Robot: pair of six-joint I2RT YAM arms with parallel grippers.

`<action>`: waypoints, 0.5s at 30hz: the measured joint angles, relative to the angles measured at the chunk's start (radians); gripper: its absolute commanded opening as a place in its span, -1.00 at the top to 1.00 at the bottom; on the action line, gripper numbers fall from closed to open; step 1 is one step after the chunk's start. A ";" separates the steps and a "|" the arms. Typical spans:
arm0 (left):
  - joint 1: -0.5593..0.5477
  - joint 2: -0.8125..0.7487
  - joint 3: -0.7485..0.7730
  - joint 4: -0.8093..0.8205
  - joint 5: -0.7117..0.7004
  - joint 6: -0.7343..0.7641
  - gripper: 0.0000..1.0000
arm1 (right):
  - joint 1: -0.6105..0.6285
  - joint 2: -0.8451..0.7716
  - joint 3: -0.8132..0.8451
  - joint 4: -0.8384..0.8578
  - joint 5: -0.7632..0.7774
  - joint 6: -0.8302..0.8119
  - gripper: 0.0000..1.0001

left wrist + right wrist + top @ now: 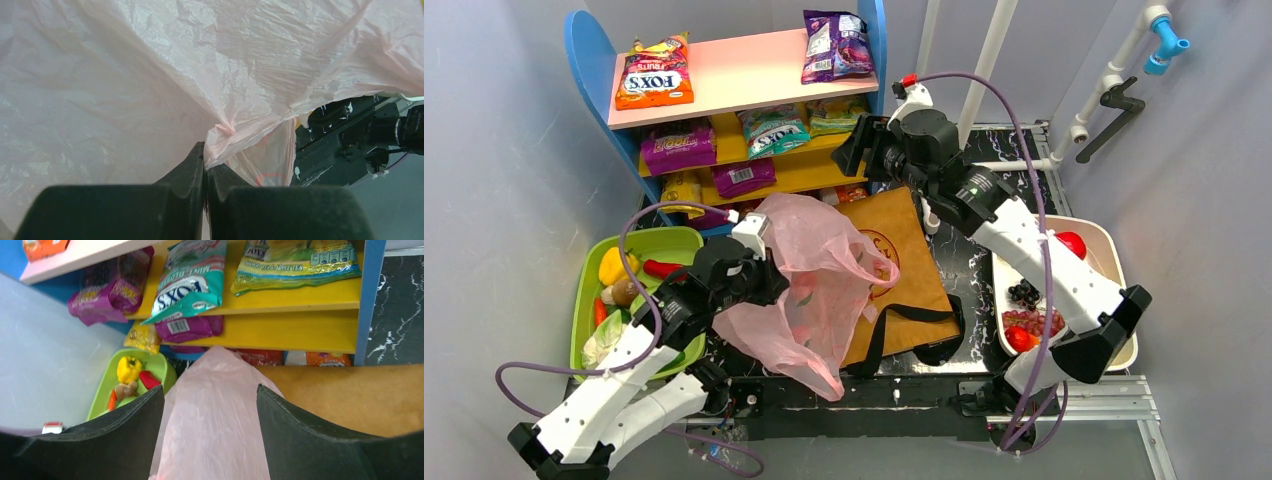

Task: Place the food into the grocery bag and tie it
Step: Adjust the grocery bag at the center of the board.

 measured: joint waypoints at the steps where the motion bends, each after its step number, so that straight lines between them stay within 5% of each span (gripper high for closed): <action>1: 0.000 -0.011 -0.002 -0.006 0.000 0.003 1.00 | -0.010 0.008 -0.012 0.029 -0.010 0.010 -0.47; 15: 0.000 -0.094 -0.005 -0.066 -0.085 0.019 1.00 | -0.041 0.271 -0.019 0.322 -0.062 0.171 -0.45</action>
